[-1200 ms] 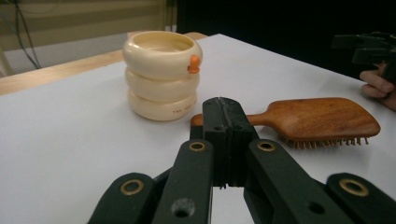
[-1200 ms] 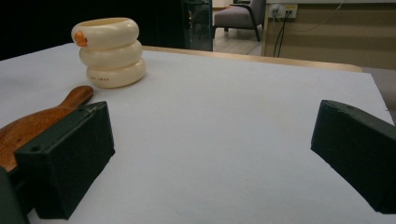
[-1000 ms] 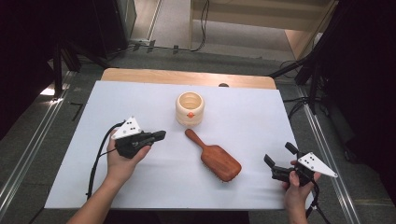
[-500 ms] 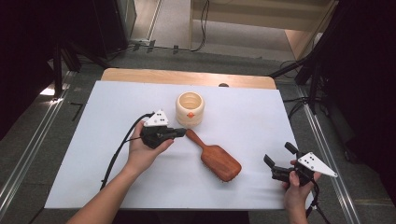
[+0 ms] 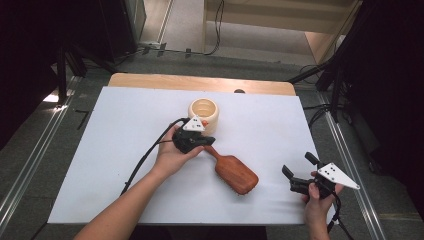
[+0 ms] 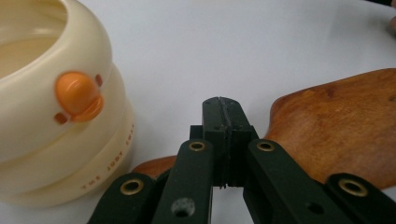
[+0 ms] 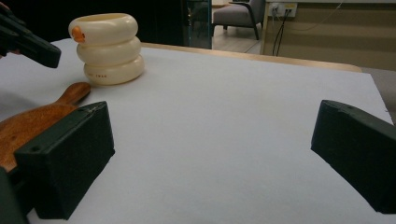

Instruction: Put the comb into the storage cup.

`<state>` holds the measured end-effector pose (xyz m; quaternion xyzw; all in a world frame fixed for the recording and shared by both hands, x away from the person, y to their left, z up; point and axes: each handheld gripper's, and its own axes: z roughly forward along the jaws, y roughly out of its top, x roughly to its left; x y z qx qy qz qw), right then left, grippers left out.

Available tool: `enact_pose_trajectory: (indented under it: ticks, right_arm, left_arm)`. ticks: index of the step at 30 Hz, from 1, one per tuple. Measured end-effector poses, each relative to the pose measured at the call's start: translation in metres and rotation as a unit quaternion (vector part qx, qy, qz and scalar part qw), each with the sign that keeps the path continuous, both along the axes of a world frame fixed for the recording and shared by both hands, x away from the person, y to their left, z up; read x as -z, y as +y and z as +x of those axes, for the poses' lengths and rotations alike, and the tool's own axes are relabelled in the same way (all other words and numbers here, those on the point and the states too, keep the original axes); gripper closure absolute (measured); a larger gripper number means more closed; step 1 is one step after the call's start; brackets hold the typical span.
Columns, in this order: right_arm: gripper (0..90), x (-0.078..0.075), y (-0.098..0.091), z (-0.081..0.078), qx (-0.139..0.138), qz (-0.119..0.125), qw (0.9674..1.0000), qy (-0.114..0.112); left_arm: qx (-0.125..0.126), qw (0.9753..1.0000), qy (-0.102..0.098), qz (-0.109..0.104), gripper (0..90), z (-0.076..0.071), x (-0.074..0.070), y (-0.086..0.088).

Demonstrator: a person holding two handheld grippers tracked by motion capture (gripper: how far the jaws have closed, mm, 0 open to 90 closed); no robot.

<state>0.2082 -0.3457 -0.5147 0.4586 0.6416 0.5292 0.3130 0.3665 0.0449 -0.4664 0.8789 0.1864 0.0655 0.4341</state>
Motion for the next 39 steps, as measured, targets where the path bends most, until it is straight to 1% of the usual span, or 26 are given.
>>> enact_pose_trajectory:
  ticks: [3,4,7,10,14,20,25,27,30,37,39]
  right_arm:
    - [0.0,0.0,0.0,0.0,0.0,0.002,1.0,0.001]
    - [0.0,0.0,0.0,0.0,0.0,0.003,1.0,0.001]
    - [0.0,0.0,0.0,0.0,-0.001,0.002,1.0,0.0]
    - [0.0,0.0,0.0,0.0,0.0,0.004,1.0,-0.001]
    - [0.0,0.0,0.0,0.0,-0.001,0.004,1.0,-0.001]
    - [0.0,0.0,0.0,0.0,-0.001,0.004,1.0,-0.001]
    - [0.0,0.0,0.0,0.0,-0.001,0.003,1.0,0.0]
    - [0.0,0.0,0.0,0.0,0.0,0.002,1.0,0.001]
    - [0.0,0.0,0.0,0.0,0.0,0.003,1.0,0.001]
    - [0.0,0.0,0.0,0.0,0.001,0.002,1.0,0.001]
    - [0.0,0.0,0.0,0.0,0.0,0.0,1.0,0.0]
  left_arm:
    - [0.005,0.9999,-0.001,0.013,90.0,0.004,0.003,-0.011]
    - [0.009,0.9997,-0.002,0.025,90.0,0.006,0.005,-0.017]
    - [0.007,0.9995,0.002,0.03,90.0,0.008,0.007,-0.022]
    - [0.012,0.9991,0.007,0.041,90.0,0.011,0.014,-0.028]
    - [0.012,0.9979,0.002,0.063,90.0,0.013,0.021,-0.031]
    - [0.021,0.996,0.008,0.087,90.0,0.014,0.027,-0.03]
    - [0.027,0.9956,0.019,0.088,90.0,0.015,0.027,-0.027]
    - [0.03,0.9947,0.017,0.096,90.0,0.014,0.026,-0.027]
    - [0.037,0.994,0.019,0.101,90.0,0.012,0.026,-0.026]
    - [0.044,0.9942,0.027,0.094,90.0,0.005,0.026,-0.018]
    - [0.047,0.9939,0.029,0.095,90.0,0.003,0.026,-0.014]
